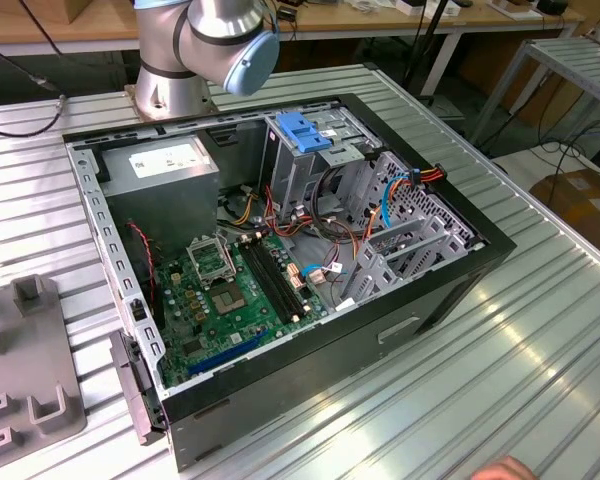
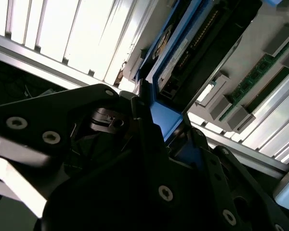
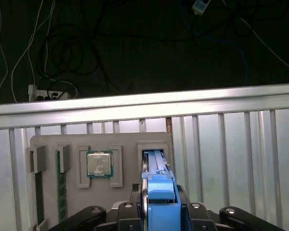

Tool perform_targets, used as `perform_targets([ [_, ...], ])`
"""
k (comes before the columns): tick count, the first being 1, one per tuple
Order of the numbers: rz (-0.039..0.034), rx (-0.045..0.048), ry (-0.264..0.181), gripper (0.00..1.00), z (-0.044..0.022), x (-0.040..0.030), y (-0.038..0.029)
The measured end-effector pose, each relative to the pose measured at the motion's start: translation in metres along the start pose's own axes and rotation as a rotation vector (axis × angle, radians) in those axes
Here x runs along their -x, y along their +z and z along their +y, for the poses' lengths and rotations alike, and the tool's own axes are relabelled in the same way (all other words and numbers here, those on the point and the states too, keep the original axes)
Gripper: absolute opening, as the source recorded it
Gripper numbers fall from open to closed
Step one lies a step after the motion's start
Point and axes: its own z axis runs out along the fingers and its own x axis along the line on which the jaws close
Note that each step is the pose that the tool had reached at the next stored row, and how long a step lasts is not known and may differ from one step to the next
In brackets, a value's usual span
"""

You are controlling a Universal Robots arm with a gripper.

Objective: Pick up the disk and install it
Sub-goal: 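Pick up the disk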

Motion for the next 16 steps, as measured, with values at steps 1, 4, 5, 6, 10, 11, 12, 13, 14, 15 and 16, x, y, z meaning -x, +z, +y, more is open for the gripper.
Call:
perform_targets([
  [1, 0.0000, 0.0000, 0.000, 0.37, 0.0000, 0.0000, -0.0037],
  [4, 0.0000, 0.0000, 0.000, 0.37, 0.0001, 0.0000, -0.0142],
  [5, 0.0001, 0.0000, 0.000, 0.37, 0.0001, 0.0000, -0.0175],
  [6, 0.0000, 0.0000, 0.000, 0.37, 0.0001, 0.0000, -0.0200],
  [10, 0.0000, -0.0001, 0.000, 0.37, 0.0002, 0.0000, -0.0331],
  [11, 0.0000, 0.0000, 0.000, 0.37, 0.0002, -0.0001, -0.0364],
  [12, 0.0000, 0.0000, 0.000, 0.37, 0.0003, -0.0001, -0.0403],
  [13, 0.0000, 0.0000, 0.000, 0.37, 0.0003, -0.0001, -0.0430],
  [14, 0.0000, 0.0000, 0.000, 0.37, 0.0003, -0.0001, -0.0464],
  [15, -0.0001, -0.0001, 0.000, 0.37, 0.0003, -0.0001, -0.0487],
  [16, -0.0001, -0.0001, 0.000, 0.37, 0.0003, -0.0001, -0.0509],
])
